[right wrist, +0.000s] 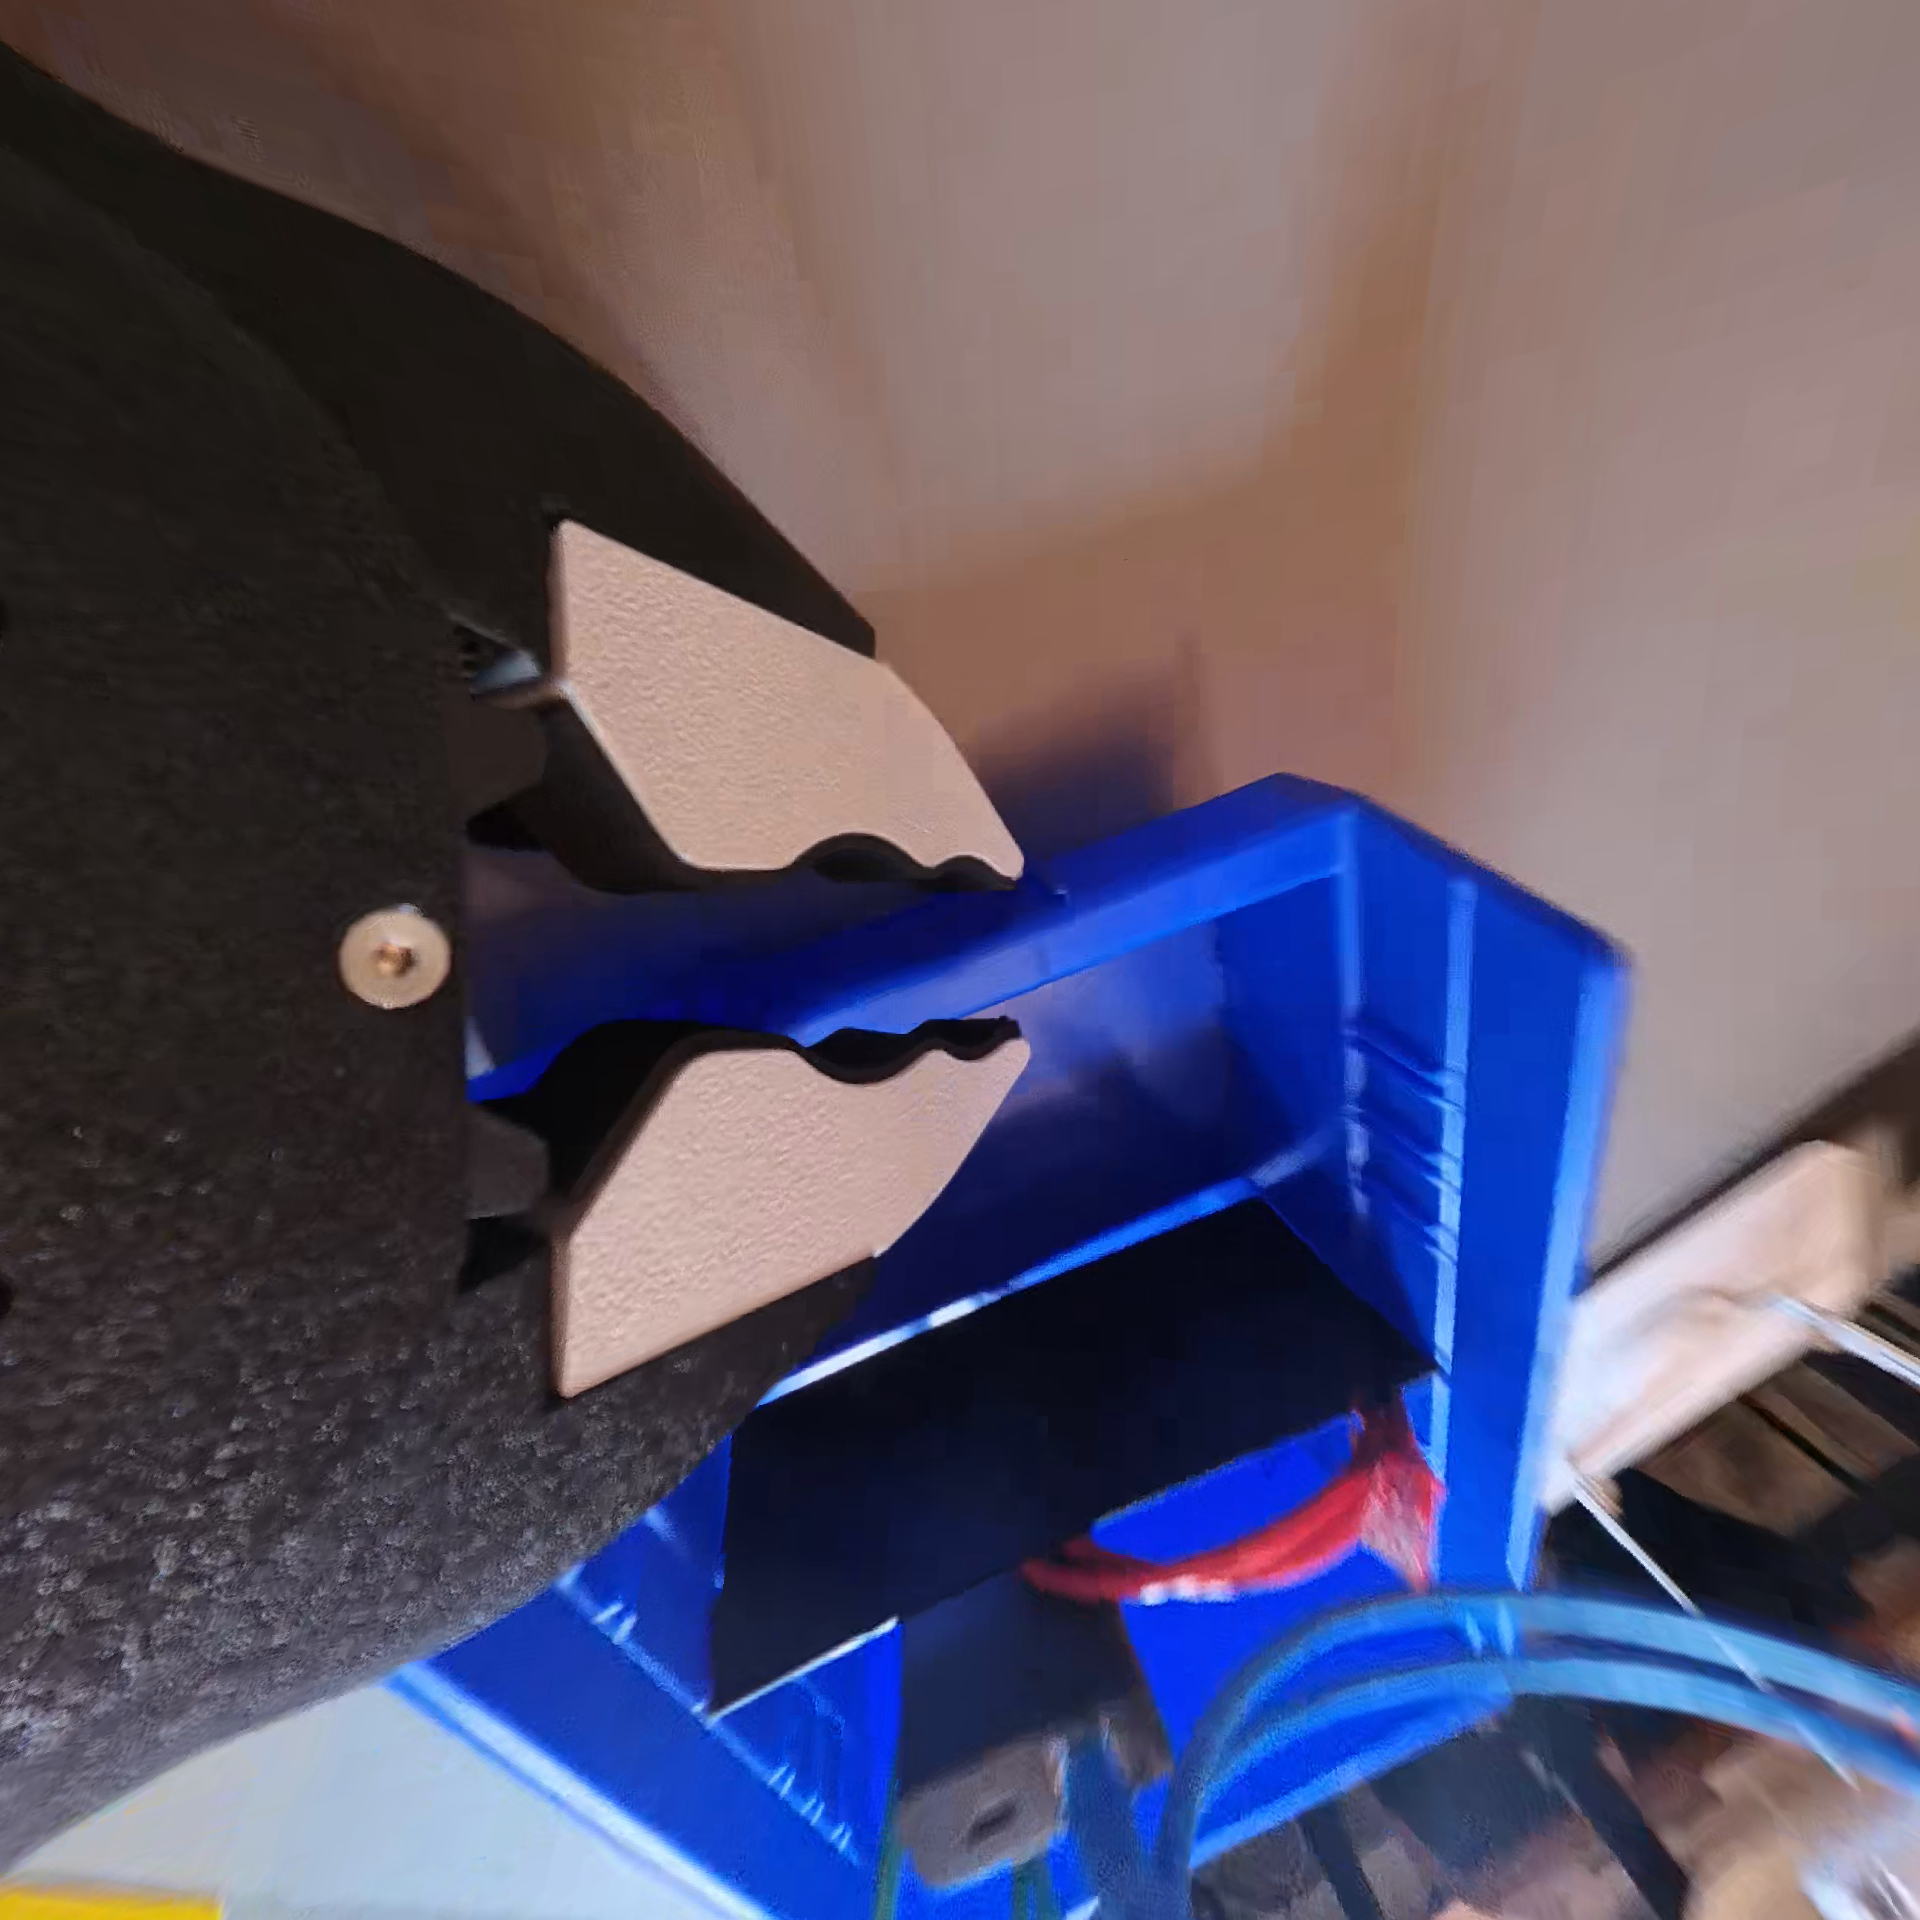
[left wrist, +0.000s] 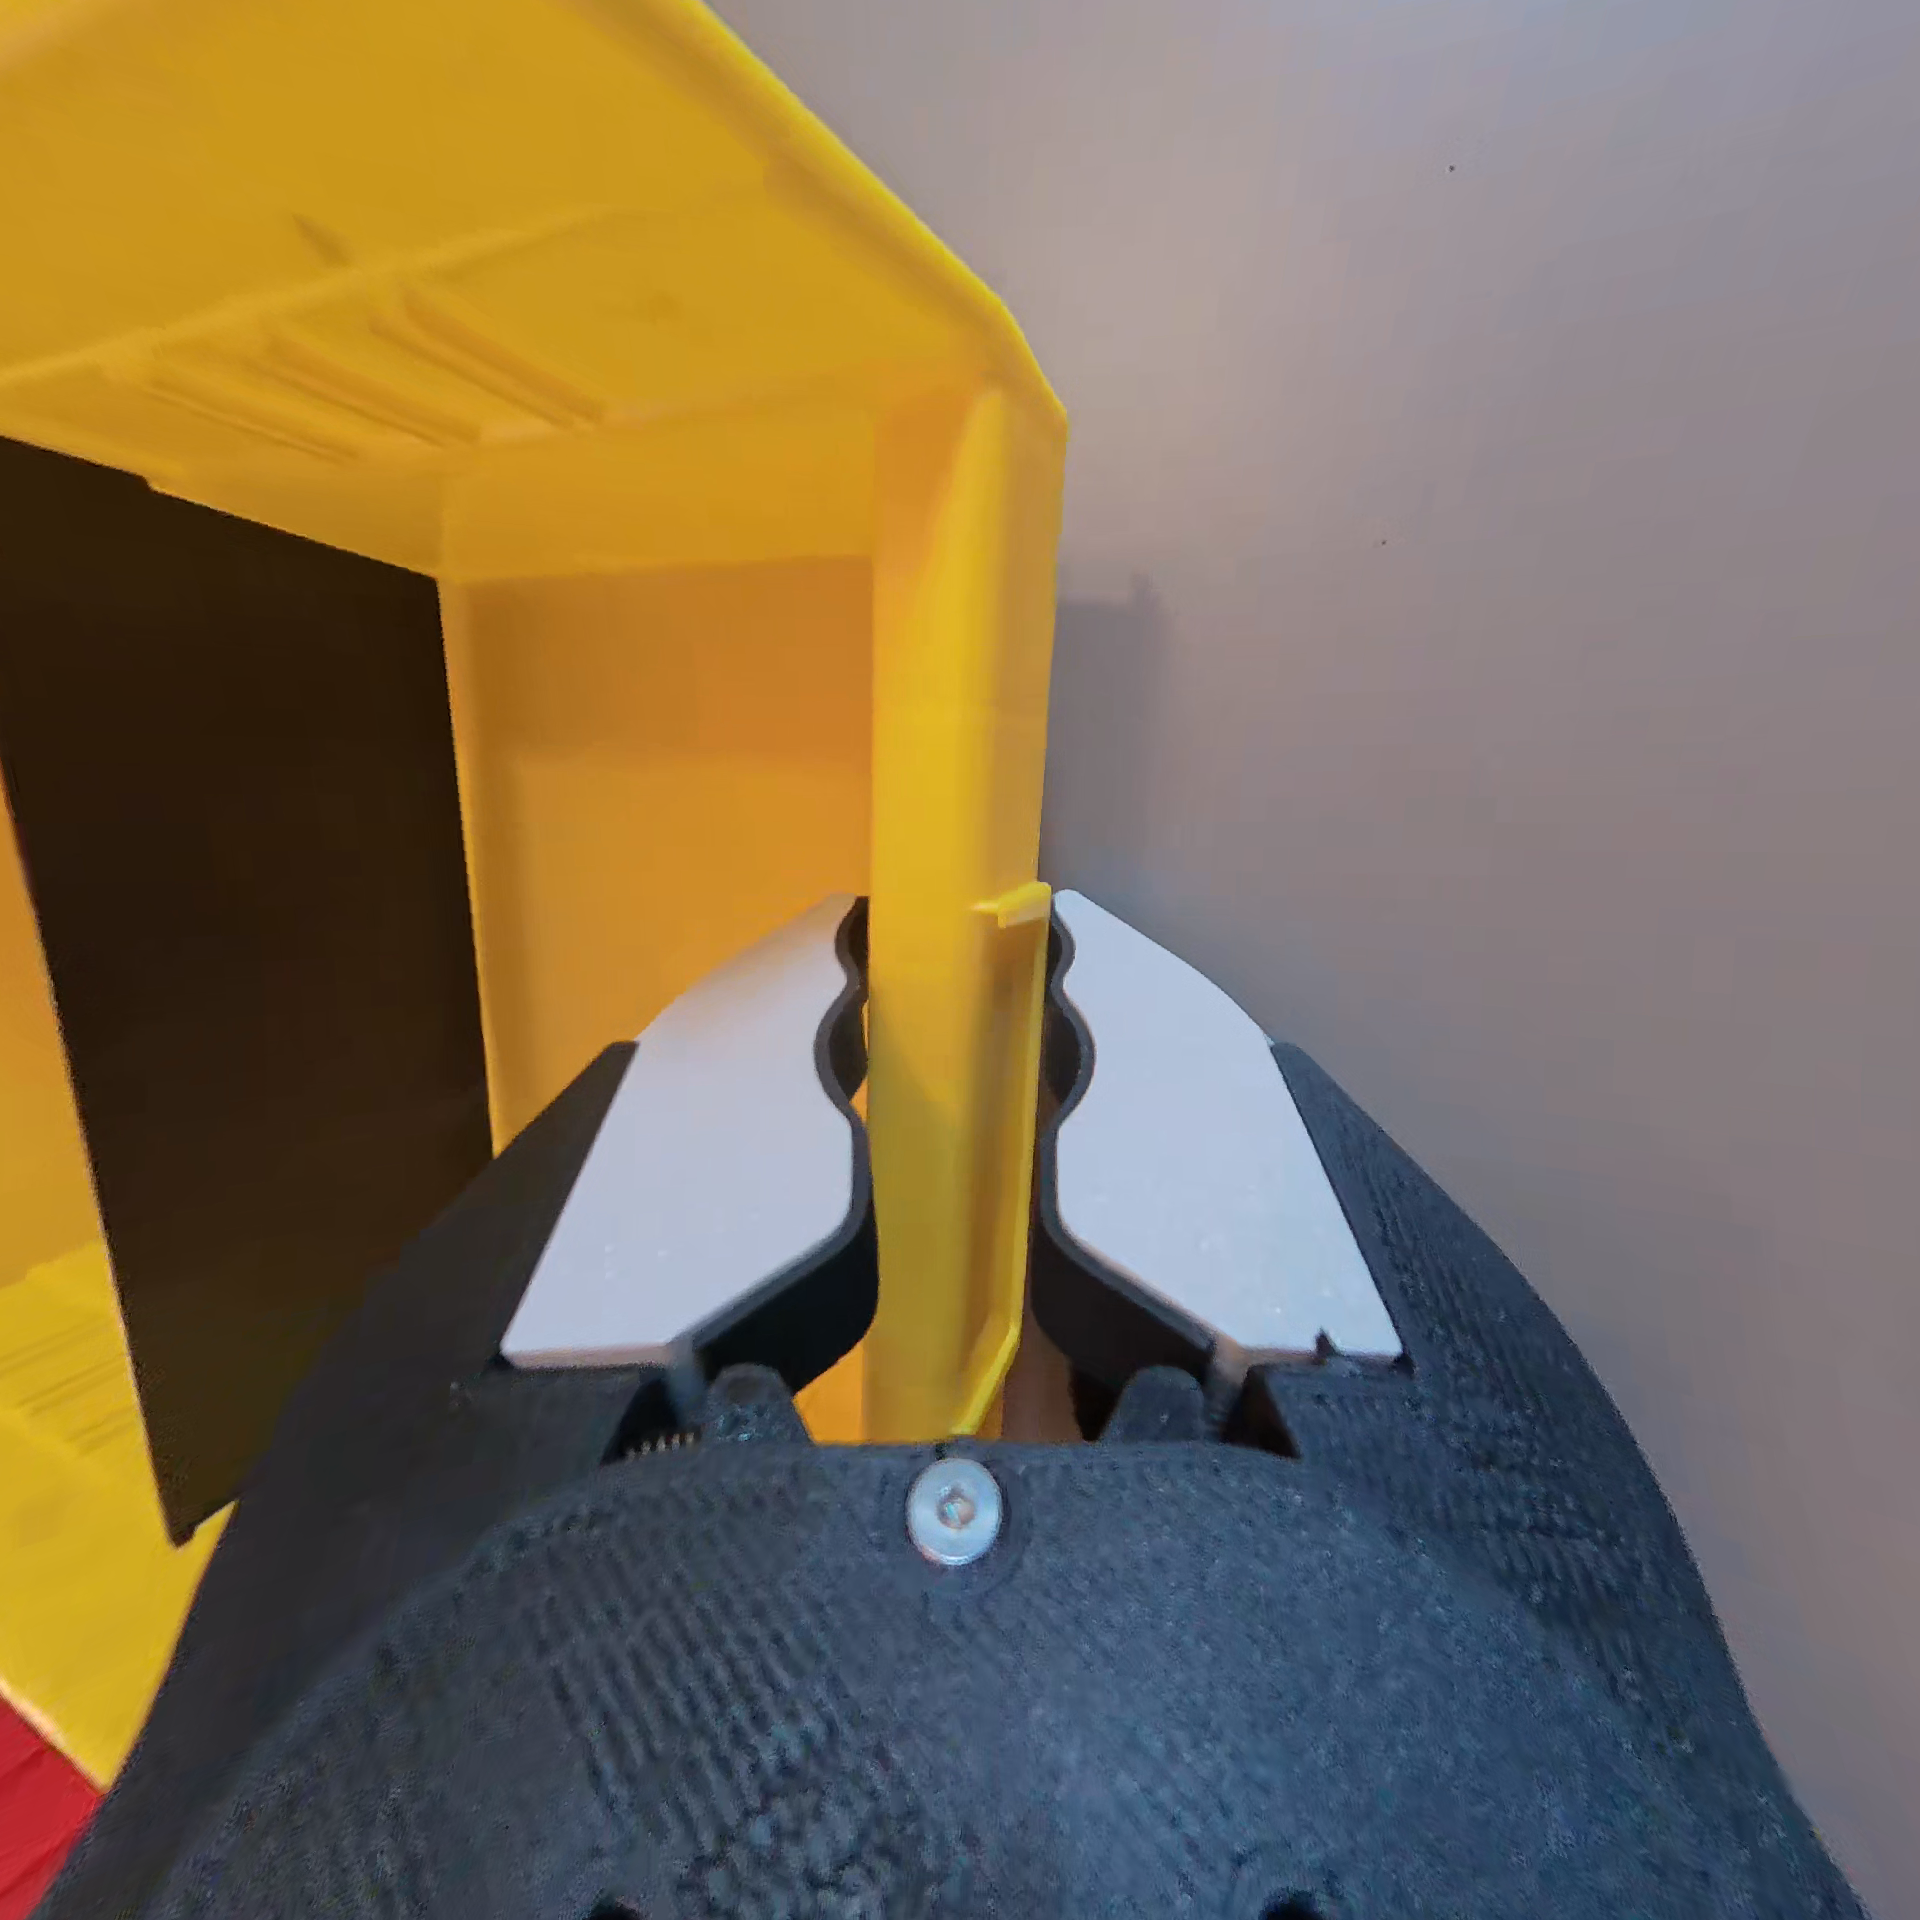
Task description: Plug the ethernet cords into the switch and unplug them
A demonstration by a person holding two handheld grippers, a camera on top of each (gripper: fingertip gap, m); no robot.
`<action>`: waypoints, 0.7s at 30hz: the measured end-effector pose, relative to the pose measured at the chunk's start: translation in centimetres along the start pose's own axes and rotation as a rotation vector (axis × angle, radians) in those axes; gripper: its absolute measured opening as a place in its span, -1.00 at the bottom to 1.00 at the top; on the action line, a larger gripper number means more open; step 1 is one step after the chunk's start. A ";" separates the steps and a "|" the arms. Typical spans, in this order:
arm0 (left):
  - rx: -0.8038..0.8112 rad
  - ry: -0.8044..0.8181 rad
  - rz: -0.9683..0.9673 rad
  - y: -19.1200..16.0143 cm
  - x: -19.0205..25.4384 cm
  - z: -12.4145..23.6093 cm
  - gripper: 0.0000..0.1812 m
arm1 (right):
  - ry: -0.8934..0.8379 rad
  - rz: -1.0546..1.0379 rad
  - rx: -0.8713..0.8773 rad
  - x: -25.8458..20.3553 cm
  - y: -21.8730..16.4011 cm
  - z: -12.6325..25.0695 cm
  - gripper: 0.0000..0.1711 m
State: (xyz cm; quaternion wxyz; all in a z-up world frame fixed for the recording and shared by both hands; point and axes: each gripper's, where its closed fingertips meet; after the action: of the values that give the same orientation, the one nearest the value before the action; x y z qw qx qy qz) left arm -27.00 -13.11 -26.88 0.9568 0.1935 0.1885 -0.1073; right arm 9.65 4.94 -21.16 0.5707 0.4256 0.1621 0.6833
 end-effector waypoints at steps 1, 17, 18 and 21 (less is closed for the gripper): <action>0.007 -0.007 0.000 0.0 0.0 0.0 -0.67 | -0.021 -0.059 0.072 0.1 0.9 1.7 -0.64; 0.205 -0.117 -0.371 9.0 11.4 1.9 -0.68 | -0.288 -0.553 0.110 8.4 -7.5 5.0 -0.77; 0.227 -0.137 -0.418 10.0 12.7 2.1 -0.68 | -0.294 -0.540 0.107 8.3 -7.5 5.0 -0.77; 0.301 -0.189 -0.554 12.7 16.0 2.7 -0.68 | -0.287 -0.535 0.118 7.8 -7.3 5.1 -0.77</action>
State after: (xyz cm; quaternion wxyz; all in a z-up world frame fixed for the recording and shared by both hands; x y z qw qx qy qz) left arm -8.08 -4.85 -26.84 0.8652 0.2633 0.1265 -0.4075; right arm 18.35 12.92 -20.22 0.7217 0.4922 0.2255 0.4313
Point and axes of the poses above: each gripper's, where its closed fingertips meet, z back along the fingers, y out of its top, x = y × z across the jaws, and after that the axes turned 1 degree about y, right-handed
